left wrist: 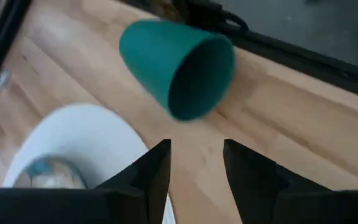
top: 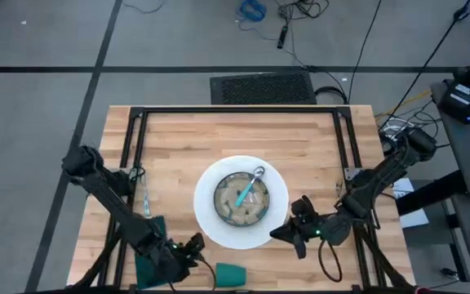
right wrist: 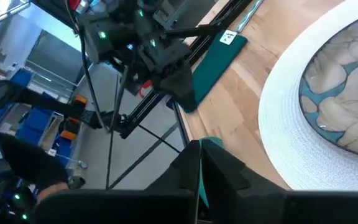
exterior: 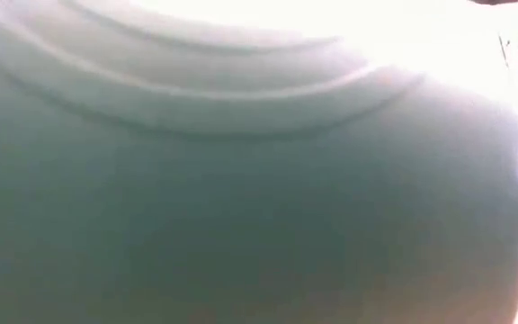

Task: Set table place
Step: Put the dark green cup on the top left of the white table mat

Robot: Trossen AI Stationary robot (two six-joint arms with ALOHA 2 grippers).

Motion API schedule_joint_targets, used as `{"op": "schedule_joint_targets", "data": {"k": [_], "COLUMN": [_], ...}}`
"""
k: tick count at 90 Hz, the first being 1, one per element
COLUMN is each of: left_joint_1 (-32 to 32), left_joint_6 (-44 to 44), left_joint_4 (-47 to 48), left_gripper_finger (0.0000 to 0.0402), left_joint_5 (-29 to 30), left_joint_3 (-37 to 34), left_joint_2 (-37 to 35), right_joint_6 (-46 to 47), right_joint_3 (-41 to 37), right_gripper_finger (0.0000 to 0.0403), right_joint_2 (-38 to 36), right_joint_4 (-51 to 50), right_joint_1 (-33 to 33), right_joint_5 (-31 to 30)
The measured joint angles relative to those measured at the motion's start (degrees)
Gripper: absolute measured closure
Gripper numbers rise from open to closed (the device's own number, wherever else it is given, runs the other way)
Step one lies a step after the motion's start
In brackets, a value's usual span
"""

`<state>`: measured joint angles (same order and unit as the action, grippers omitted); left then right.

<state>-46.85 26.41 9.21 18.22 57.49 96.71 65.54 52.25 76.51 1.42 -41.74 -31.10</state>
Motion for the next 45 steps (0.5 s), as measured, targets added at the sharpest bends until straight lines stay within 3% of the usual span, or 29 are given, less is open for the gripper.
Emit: {"op": "schedule_joint_targets", "data": {"k": [12,45], "left_joint_1": [0.08,2.23], "left_joint_6": [4.36,6.31], "left_joint_4": [-8.75,-17.04], "left_gripper_finger": [0.0268,0.0268], "left_joint_5": [4.89,5.35], "left_joint_3": [0.0,3.01], "left_joint_2": [3.61,10.99], "right_joint_6": [1.19,1.98], "right_joint_3": [0.0,0.0], "right_gripper_finger": [0.0403,0.0403], "right_joint_2": [0.0,0.02], "right_joint_4": [-0.03,0.01], "right_joint_1": [0.0,-0.45], "right_joint_5": [1.45,3.05]}}
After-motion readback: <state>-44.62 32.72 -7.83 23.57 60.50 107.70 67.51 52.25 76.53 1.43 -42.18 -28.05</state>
